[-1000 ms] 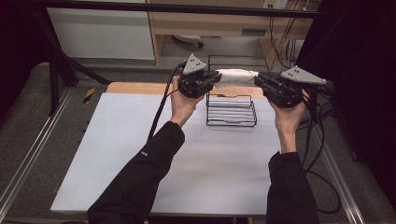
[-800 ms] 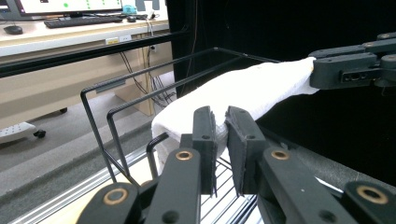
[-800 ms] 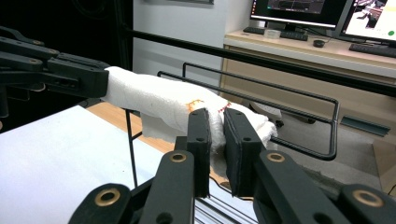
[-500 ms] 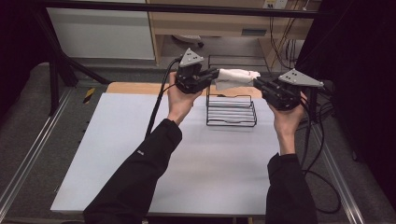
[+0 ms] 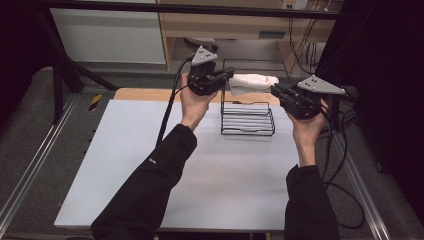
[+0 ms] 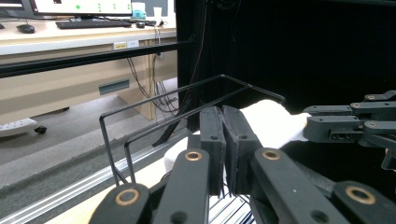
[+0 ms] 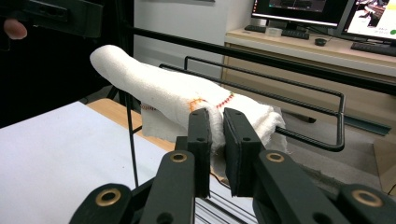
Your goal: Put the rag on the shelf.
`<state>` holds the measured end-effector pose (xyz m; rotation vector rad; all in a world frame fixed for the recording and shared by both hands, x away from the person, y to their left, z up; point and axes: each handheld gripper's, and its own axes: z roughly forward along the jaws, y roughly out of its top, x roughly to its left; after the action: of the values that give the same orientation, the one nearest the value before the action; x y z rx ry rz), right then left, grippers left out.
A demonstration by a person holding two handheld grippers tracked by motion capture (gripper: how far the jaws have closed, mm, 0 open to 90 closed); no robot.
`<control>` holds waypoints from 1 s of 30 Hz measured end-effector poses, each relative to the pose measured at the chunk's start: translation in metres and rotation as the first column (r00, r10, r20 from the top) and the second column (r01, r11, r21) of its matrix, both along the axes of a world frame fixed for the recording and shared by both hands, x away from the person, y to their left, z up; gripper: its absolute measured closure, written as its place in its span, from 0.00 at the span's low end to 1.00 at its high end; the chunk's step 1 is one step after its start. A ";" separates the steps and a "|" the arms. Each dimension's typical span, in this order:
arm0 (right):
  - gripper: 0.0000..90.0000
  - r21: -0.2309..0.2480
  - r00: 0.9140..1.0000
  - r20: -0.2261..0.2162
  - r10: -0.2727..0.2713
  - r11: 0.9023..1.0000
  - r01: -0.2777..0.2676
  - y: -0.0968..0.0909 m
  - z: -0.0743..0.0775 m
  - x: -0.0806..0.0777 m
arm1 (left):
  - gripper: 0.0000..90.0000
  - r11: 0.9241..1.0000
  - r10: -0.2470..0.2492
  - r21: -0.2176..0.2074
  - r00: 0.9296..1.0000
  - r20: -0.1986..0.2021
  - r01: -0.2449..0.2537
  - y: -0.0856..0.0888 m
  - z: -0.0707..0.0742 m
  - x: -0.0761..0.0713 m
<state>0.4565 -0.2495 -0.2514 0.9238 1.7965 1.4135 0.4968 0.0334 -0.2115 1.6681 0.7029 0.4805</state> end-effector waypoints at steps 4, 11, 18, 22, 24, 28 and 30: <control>0.90 0.001 1.000 -0.003 0.002 1.000 -0.002 0.000 -0.001 0.000 | 0.99 1.000 -0.006 0.018 1.000 -0.009 0.006 -0.010 -0.001 0.002; 0.89 0.000 1.000 -0.007 0.008 1.000 -0.008 -0.002 -0.005 0.000 | 0.99 0.998 -0.015 0.064 0.999 -0.037 0.017 -0.019 -0.011 0.005; 0.79 0.013 1.000 -0.012 0.020 1.000 -0.019 -0.001 -0.004 -0.001 | 0.99 0.996 -0.027 0.084 0.998 -0.065 0.032 -0.016 -0.022 0.005; 0.77 0.015 0.999 -0.021 0.031 0.999 -0.031 -0.002 -0.003 -0.003 | 0.99 0.995 -0.031 0.093 0.997 -0.074 0.038 -0.017 -0.028 0.006; 0.80 0.026 0.999 -0.027 0.039 0.999 -0.039 -0.003 -0.002 -0.004 | 0.99 0.994 -0.031 0.100 0.997 -0.076 0.038 -0.018 -0.031 0.006; 0.94 0.011 0.997 -0.069 0.043 0.999 -0.042 -0.001 -0.004 -0.003 | 0.99 0.993 -0.029 0.110 0.996 -0.084 0.039 -0.020 -0.037 0.007; 0.98 0.007 0.995 -0.100 0.029 1.000 -0.028 0.001 -0.008 0.000 | 0.99 0.993 -0.028 0.115 0.996 -0.086 0.037 -0.020 -0.039 0.008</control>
<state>0.4567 -0.2486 -0.2596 0.9911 1.8867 1.4135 0.5045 0.0130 -0.2507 1.8149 0.7194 0.4372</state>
